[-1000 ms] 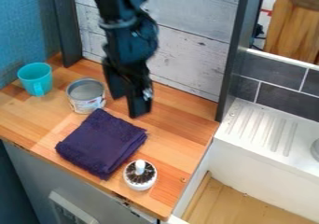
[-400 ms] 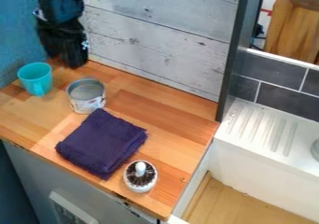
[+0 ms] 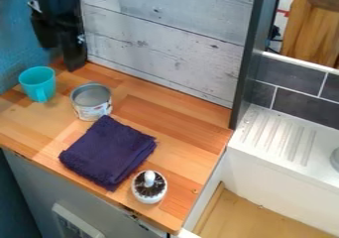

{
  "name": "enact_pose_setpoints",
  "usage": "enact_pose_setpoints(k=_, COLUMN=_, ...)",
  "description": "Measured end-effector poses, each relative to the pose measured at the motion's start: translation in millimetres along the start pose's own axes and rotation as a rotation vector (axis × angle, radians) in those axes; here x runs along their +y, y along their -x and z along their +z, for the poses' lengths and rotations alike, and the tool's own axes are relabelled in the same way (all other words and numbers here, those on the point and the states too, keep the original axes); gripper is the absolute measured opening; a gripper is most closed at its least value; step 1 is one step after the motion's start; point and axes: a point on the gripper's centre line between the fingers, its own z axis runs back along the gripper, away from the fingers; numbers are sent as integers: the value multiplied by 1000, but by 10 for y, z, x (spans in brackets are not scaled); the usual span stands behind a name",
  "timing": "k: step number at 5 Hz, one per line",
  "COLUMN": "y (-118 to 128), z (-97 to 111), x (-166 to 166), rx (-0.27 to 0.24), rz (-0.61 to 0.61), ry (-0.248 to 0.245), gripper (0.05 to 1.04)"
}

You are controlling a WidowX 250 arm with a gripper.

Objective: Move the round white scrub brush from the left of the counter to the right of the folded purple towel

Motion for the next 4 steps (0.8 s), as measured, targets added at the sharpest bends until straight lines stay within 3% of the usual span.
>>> enact_pose_setpoints(k=1, y=15, z=2, x=159, rx=20, rz=22, ry=-47, gripper=1008)
enact_pose_setpoints(k=2, y=59, z=-20, x=254, rx=69, rz=40, ry=-55, gripper=1008)
enact_pose_setpoints(k=4, y=103, z=-26, x=295, rx=79, rz=62, ry=-54, gripper=1008)
